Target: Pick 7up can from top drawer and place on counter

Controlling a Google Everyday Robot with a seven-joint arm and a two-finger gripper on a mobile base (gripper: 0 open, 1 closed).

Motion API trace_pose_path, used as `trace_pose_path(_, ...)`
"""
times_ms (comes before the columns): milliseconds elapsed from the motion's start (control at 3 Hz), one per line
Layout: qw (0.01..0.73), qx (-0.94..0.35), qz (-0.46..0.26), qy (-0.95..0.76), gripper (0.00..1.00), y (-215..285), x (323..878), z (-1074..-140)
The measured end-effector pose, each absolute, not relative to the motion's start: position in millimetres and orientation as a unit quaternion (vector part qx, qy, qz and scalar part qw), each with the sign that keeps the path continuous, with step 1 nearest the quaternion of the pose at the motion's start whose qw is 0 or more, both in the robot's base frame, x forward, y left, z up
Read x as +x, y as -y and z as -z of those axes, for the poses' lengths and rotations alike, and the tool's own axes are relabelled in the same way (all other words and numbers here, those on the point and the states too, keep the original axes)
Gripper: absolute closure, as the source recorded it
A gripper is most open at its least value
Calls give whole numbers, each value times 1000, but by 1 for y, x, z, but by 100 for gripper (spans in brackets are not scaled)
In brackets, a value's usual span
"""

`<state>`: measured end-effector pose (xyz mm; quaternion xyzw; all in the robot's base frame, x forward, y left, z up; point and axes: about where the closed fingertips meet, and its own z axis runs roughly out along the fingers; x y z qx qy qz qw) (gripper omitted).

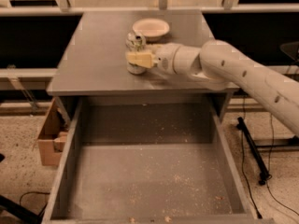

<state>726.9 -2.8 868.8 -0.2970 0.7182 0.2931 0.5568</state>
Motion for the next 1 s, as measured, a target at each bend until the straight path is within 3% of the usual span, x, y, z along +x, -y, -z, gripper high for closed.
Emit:
trace_pose_path(333,557,-297,-293,-718,84,3,727,-875)
trace_pose_path(1000,556,-298,-294,-718,37,0,727,-876)
